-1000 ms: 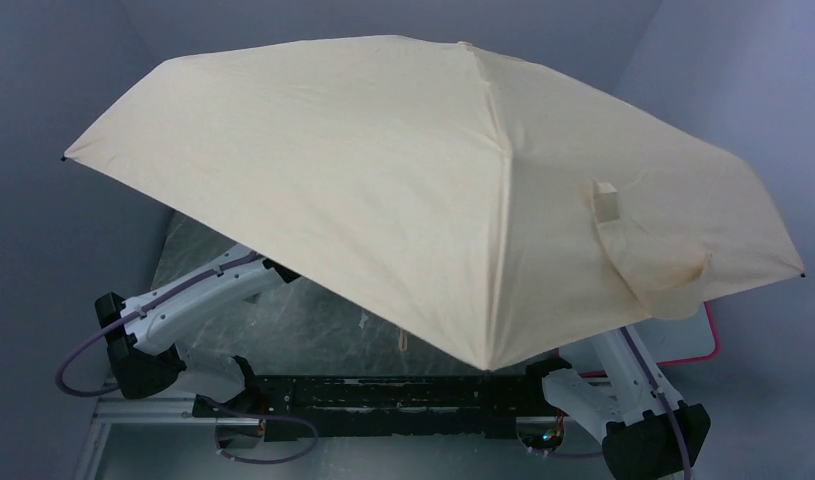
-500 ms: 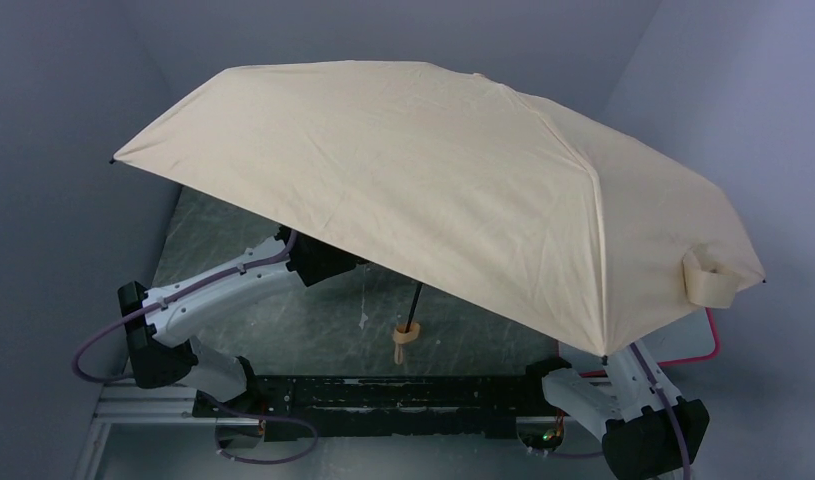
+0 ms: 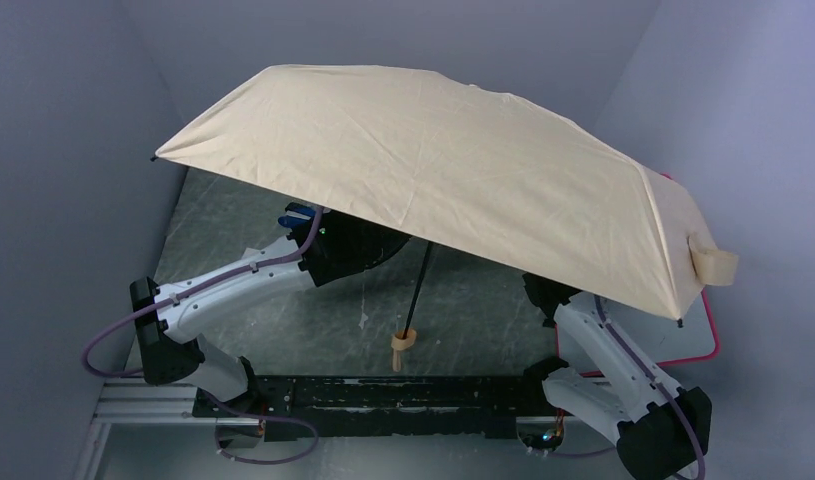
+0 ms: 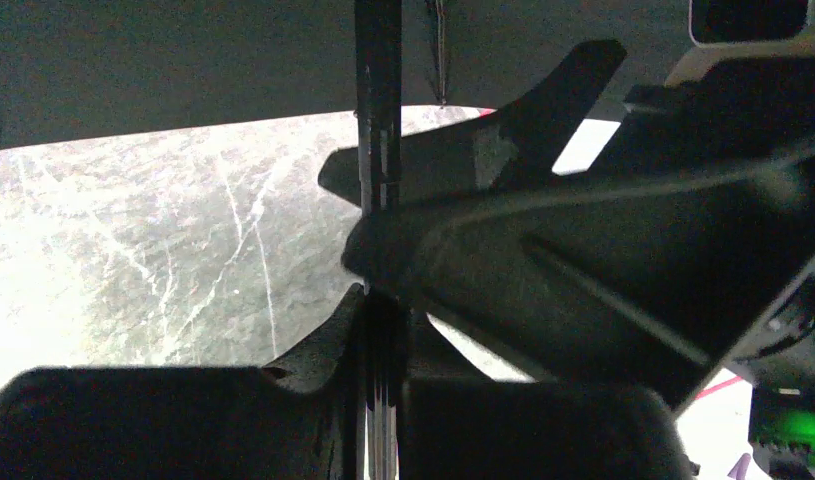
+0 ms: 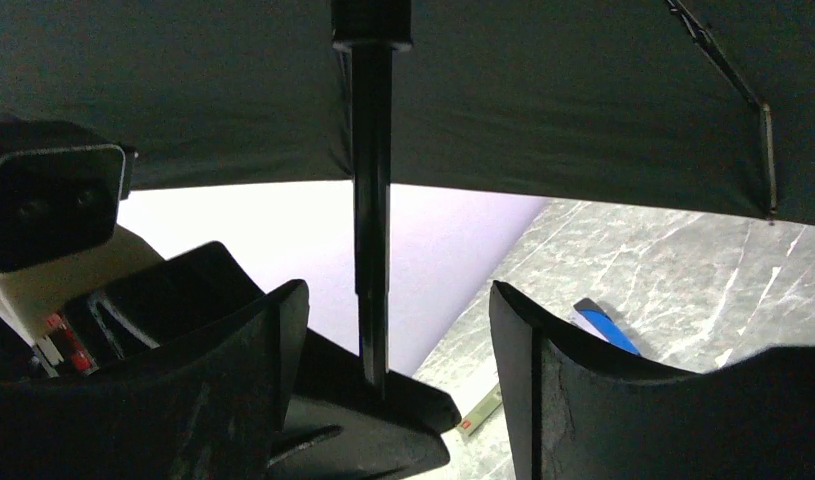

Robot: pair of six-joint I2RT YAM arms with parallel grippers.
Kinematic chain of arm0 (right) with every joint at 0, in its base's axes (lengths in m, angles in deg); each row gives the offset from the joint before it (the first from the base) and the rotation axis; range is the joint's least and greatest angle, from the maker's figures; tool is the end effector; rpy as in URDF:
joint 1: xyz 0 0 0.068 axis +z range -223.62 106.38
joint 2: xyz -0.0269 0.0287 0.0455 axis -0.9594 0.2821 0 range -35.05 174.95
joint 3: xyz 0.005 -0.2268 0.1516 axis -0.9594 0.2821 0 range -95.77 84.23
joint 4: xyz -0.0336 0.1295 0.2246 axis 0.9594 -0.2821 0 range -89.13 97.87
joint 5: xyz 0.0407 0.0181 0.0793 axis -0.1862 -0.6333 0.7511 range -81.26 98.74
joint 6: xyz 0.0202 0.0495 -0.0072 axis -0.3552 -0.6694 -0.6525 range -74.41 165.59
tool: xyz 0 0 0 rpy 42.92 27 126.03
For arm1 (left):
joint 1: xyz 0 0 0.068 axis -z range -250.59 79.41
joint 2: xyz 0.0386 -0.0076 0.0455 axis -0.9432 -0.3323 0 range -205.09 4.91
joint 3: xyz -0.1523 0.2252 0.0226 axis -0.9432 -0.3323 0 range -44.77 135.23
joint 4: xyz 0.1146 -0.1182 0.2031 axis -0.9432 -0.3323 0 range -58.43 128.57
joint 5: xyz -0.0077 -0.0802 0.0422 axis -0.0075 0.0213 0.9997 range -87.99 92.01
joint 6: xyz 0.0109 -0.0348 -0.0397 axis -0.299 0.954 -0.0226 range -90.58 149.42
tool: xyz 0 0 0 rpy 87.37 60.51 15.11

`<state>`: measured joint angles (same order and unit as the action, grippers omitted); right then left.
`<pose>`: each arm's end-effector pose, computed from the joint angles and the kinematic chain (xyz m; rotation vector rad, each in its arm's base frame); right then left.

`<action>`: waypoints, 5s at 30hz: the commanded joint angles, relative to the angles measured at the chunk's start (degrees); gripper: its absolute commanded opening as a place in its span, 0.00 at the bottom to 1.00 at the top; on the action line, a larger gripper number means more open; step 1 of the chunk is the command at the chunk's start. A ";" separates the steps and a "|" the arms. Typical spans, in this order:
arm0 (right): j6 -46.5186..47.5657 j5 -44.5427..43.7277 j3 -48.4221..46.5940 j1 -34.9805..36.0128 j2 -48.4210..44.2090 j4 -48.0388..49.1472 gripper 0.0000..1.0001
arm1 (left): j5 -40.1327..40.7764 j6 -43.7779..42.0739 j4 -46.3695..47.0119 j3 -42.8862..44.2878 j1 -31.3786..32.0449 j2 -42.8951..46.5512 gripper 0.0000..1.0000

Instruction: Put away the umbrella

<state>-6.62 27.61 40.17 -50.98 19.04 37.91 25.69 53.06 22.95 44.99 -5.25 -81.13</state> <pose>0.1968 0.0945 0.3806 0.0339 1.3561 1.3199 0.1575 -0.3091 0.4307 0.3541 1.7889 -0.7533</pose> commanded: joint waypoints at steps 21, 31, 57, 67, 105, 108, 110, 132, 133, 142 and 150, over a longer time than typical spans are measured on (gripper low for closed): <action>6.20 -8.81 -9.53 4.37 7.74 -5.44 0.53 | -0.19 -1.02 3.13 0.79 0.31 0.16 0.05; 3.97 -6.89 -9.74 4.19 7.90 -4.31 0.10 | -1.41 -1.32 5.19 -4.48 0.23 3.66 0.27; -12.74 9.78 -8.05 1.81 7.41 17.83 0.00 | -33.99 12.39 40.43 -28.10 -8.57 15.98 0.71; -10.57 9.62 -8.26 1.83 6.62 16.59 0.00 | -36.82 14.41 45.63 -25.92 -8.59 10.37 0.59; -8.70 11.49 -7.68 1.97 5.58 15.84 0.00 | -38.06 9.02 39.59 -19.96 -10.06 8.42 0.08; -8.41 11.09 -7.40 1.89 5.44 15.39 0.00 | -38.62 9.22 40.39 -20.41 -10.08 8.63 0.05; -8.00 10.58 -7.28 1.94 5.13 14.56 0.00 | -37.98 9.20 40.85 -21.21 -10.20 9.26 0.05; -0.51 3.88 -3.57 1.86 -0.25 4.23 0.71 | -38.19 16.62 44.24 -30.24 -14.28 15.55 0.05; -0.27 3.44 -2.91 1.81 -0.55 4.87 0.72 | -37.99 15.79 43.21 -30.58 -14.28 16.22 0.05; 2.29 4.44 -1.40 1.85 0.21 7.67 0.74 | -38.95 13.46 42.07 -32.46 -14.31 18.20 0.05; 0.61 -1.04 3.02 1.85 -2.31 13.46 0.76 | -42.13 14.14 43.19 -33.80 -14.28 17.83 0.05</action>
<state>-5.81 30.26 42.91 -49.08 18.43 47.36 -12.73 67.94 61.42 11.41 -19.46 -64.33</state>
